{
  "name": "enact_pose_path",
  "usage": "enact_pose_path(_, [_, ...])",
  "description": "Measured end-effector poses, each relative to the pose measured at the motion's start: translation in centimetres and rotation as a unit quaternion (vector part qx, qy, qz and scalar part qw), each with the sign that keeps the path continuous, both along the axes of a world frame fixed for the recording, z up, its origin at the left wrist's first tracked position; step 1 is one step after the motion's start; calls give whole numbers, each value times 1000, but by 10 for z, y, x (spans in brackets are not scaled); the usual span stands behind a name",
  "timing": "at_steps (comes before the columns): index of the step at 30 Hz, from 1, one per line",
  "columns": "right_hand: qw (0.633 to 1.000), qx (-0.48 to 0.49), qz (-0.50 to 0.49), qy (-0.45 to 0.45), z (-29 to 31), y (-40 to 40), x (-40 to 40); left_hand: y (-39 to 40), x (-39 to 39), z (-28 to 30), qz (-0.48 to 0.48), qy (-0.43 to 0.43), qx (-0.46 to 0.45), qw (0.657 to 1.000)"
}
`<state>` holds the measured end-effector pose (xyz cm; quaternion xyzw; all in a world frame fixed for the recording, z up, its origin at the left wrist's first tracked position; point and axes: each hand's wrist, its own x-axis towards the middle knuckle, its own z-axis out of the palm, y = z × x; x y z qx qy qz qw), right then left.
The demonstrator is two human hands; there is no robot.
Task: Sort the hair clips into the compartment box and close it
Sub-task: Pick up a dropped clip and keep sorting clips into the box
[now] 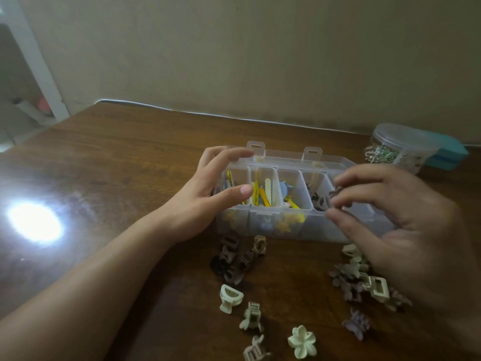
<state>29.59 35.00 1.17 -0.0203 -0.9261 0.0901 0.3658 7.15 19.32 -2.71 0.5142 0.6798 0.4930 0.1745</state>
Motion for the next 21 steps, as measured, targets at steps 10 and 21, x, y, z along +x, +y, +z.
enact_pose_path(10, [987,-28,-23,-156,-8,10,-3,0,-3,-3,4,21,7,1000])
enact_pose_path(21, [980,-19,-30,-197,-4,-1,-7,-7,9,-8,84,104,18,991])
